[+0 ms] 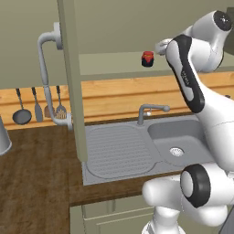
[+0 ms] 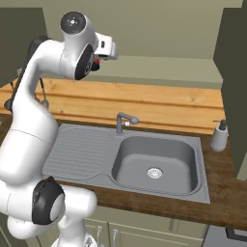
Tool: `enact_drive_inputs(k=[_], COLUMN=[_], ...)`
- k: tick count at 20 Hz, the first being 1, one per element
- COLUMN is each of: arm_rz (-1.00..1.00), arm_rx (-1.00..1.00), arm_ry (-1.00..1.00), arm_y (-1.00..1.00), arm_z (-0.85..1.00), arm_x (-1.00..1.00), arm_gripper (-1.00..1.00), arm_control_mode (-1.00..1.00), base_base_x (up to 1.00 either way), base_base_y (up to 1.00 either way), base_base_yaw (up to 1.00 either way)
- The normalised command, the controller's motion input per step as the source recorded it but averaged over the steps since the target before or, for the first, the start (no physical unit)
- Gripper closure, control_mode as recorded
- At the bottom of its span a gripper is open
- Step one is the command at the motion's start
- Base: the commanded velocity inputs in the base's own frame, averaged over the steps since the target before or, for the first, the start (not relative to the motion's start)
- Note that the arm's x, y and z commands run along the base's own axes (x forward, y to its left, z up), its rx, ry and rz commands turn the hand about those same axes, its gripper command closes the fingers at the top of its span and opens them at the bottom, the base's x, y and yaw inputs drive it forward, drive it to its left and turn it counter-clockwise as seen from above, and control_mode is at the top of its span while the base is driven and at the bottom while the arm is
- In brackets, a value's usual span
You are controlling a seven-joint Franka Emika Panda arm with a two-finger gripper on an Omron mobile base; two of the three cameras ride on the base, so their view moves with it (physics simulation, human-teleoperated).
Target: From the different types of pastries on the counter, select a croissant and place it on the cutting board. Then retrieve a jar of jam from the cabinet and place it alongside the croissant on the cutting board.
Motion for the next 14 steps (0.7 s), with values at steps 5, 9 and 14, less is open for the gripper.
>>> enact_drive_inputs(k=[5, 9, 14], arm_rz=[-0.13, -0.02, 0.0], arm_rx=[-0.05, 0.0, 0.07], arm_ry=[-0.03, 0.0, 0.02], arm_y=[0.1, 0.19, 0.1], arm_z=[0.1, 0.1, 0.0], arm_x=[0.02, 0.0, 0.0], arm_gripper=[-1.0, -1.0, -1.0], arm_control_mode=[-1.0, -1.0, -1.0], base_base_x=[0.0, 0.0, 0.0], base_base_y=[0.0, 0.0, 0.0], base_base_yaw=[0.0, 0.0, 0.0])
